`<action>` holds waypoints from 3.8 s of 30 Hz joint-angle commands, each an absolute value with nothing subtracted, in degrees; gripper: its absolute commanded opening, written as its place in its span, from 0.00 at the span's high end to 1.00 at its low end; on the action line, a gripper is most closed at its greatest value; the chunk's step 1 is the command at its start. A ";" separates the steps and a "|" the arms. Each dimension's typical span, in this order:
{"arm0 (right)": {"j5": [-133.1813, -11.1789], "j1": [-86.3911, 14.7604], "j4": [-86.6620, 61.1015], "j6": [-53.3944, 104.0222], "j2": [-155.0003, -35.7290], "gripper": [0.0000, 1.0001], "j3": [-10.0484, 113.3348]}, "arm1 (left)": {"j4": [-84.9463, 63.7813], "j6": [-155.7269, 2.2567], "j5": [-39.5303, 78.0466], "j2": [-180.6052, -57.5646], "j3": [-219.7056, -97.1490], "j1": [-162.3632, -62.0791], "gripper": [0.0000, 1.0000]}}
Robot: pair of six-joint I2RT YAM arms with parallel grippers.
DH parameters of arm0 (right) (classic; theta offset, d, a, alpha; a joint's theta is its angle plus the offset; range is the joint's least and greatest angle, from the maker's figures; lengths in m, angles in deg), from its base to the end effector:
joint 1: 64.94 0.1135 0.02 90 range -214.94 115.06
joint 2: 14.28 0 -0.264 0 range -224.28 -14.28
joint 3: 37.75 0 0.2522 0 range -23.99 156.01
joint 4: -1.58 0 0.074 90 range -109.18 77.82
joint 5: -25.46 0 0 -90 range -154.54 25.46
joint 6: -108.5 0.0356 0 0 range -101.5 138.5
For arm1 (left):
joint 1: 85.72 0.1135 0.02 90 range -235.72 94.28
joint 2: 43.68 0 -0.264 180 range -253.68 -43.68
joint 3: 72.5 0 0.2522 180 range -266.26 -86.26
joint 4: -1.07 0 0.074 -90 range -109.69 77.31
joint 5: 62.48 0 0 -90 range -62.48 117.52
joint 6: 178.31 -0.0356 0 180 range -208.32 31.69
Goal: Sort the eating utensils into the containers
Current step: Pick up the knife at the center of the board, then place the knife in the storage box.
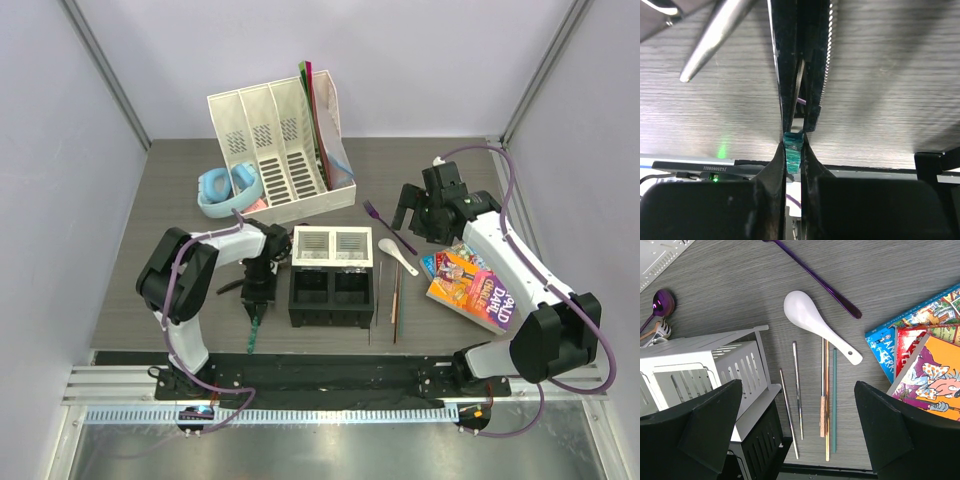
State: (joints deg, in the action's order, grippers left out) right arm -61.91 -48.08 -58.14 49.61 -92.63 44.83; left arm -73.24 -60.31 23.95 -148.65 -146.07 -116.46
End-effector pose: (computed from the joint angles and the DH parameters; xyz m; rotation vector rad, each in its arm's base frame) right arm 0.2687 0.0797 0.3004 0.3357 2.5381 0.2695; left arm 0.2342 -0.1419 0.1317 -0.0563 -2.8695 -0.1162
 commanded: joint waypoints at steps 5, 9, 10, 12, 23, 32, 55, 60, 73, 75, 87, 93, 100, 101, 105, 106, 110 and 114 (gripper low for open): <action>-62.34 -48.59 -58.15 49.17 -92.24 0.00 45.53 | -73.32 -60.80 24.62 -147.22 -147.69 -116.66 1.00; -62.52 -48.59 -58.15 49.26 -93.64 0.00 45.88 | -78.59 -60.19 23.22 -144.41 -151.64 -116.75 1.00; -62.52 -48.59 -58.15 49.35 -94.00 0.00 45.88 | -79.47 -60.10 22.69 -142.66 -152.87 -116.75 1.00; -62.34 -48.59 -58.15 49.44 -94.44 0.00 45.97 | -81.50 -59.67 20.93 -141.07 -153.75 -116.75 1.00; -62.43 -48.77 -57.98 49.79 -97.16 0.00 46.67 | -87.92 -60.98 19.08 -133.95 -154.38 -116.92 1.00; -61.99 -48.59 -57.98 50.23 -97.69 0.00 46.76 | -84.41 -59.05 21.45 -129.38 -159.73 -117.01 1.00; -62.60 -48.68 -56.92 51.81 -102.08 0.00 50.98 | -45.66 -61.15 35.59 -125.50 -165.09 -120.17 1.00; -62.61 -48.68 -56.92 51.72 -102.79 0.00 51.24 | -39.67 -63.18 36.31 -129.01 -165.62 -120.88 1.00; -62.17 -48.86 -56.83 51.46 -102.97 0.00 51.24 | -36.42 -64.23 37.54 -132.63 -165.19 -123.60 1.00; -62.08 -48.86 -56.83 51.55 -103.05 0.00 51.07 | -35.98 -63.88 37.10 -132.45 -165.01 -123.95 1.00; -62.08 -48.95 -56.92 51.55 -102.61 0.00 50.01 | -34.75 -63.09 36.40 -133.24 -159.74 -125.89 1.00; -62.34 -48.95 -56.66 51.37 -102.61 0.00 50.01 | -34.75 -63.09 36.57 -133.51 -158.68 -126.59 1.00; -62.52 -48.95 -56.39 51.37 -103.23 0.00 50.10 | -36.33 -62.83 36.84 -133.42 -158.77 -127.03 0.89; -62.60 -48.95 -56.31 51.37 -103.23 0.00 50.19 | -36.50 -62.74 36.92 -133.24 -158.51 -127.29 0.88; -62.61 -48.95 -56.31 51.37 -103.32 0.00 50.10 | -37.99 -62.83 37.36 -132.45 -158.06 -127.73 0.76; -62.61 -48.95 -56.22 51.37 -103.40 0.00 50.19 | -38.43 -62.74 37.71 -131.84 -157.98 -127.73 0.71; -62.87 -49.03 -56.22 51.37 -103.67 0.00 50.10 | -40.11 -62.74 38.77 -129.90 -157.01 -127.82 0.62; -63.13 -48.95 -56.22 51.37 -103.93 0.00 50.01 | -42.39 -62.47 42.79 -126.66 -156.31 -127.82 0.55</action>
